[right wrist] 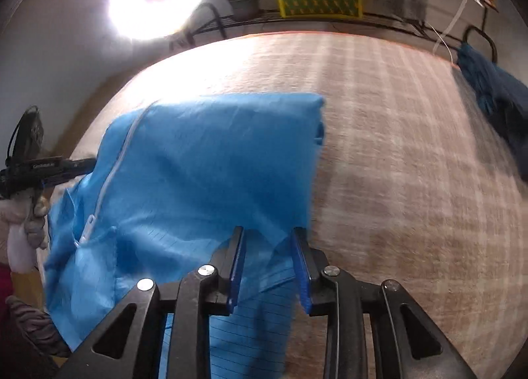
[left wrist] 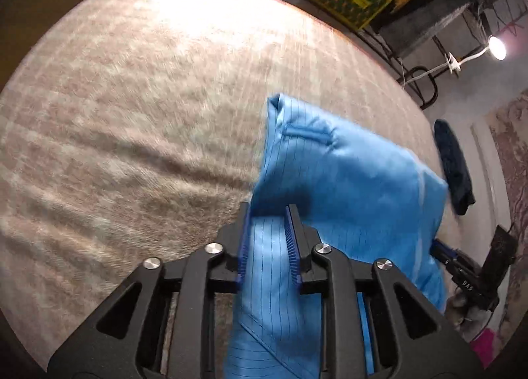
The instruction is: Fold large clothes
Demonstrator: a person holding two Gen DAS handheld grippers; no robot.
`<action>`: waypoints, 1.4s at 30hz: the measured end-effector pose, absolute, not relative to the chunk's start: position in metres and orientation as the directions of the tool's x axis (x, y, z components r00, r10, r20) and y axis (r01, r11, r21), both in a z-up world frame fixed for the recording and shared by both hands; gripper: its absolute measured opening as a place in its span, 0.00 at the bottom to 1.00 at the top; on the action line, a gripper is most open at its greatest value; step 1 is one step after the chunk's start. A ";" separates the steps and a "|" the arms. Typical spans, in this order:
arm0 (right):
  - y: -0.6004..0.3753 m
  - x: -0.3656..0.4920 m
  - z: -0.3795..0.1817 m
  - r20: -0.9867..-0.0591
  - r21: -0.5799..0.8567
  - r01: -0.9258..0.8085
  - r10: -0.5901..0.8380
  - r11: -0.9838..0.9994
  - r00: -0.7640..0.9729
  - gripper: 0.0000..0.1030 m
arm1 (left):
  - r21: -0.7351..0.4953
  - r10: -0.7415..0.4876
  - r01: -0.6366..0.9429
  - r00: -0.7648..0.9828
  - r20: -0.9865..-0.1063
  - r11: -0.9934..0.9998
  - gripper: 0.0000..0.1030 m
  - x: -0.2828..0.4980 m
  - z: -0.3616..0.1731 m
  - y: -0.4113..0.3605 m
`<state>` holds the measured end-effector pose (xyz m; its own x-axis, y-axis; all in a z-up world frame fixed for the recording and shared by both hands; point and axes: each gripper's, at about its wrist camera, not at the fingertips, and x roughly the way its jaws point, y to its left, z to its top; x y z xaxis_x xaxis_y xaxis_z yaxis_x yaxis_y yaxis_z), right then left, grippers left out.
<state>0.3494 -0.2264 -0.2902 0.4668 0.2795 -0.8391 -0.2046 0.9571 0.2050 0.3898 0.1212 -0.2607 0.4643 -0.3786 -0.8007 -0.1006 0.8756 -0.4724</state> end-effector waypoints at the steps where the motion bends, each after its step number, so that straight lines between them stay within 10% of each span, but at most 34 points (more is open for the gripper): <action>1: -0.230 0.348 -0.278 -0.819 0.227 -0.210 0.303 0.951 0.487 0.28 | -0.479 -0.380 -0.095 0.484 -0.788 0.873 0.21 0.390 -0.251 0.122; 8: -0.201 0.374 -0.237 -0.749 0.235 -0.291 0.364 0.927 0.554 0.33 | -0.449 -0.424 0.091 0.536 -0.730 0.889 0.21 0.402 -0.195 0.064; 22: -0.180 0.444 -0.290 -0.855 0.142 -0.215 0.229 0.966 0.465 0.26 | -0.388 -0.395 0.101 0.402 -0.826 0.916 0.21 0.453 -0.259 0.000; 32: -0.202 0.366 -0.237 -0.773 0.282 -0.313 0.408 0.907 0.486 0.29 | -0.489 -0.463 0.091 0.503 -0.729 0.868 0.21 0.402 -0.203 0.067; 42: -0.206 0.285 -0.291 -0.875 0.221 -0.346 0.342 0.912 0.344 0.30 | -0.468 -0.428 0.001 0.408 -0.807 0.884 0.21 0.328 -0.271 0.096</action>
<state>0.2846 -0.2060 -0.2906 0.3439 0.3419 -0.8745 -0.3459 0.9120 0.2206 0.3281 0.0963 -0.2706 0.4080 -0.4276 -0.8067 0.0011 0.8838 -0.4679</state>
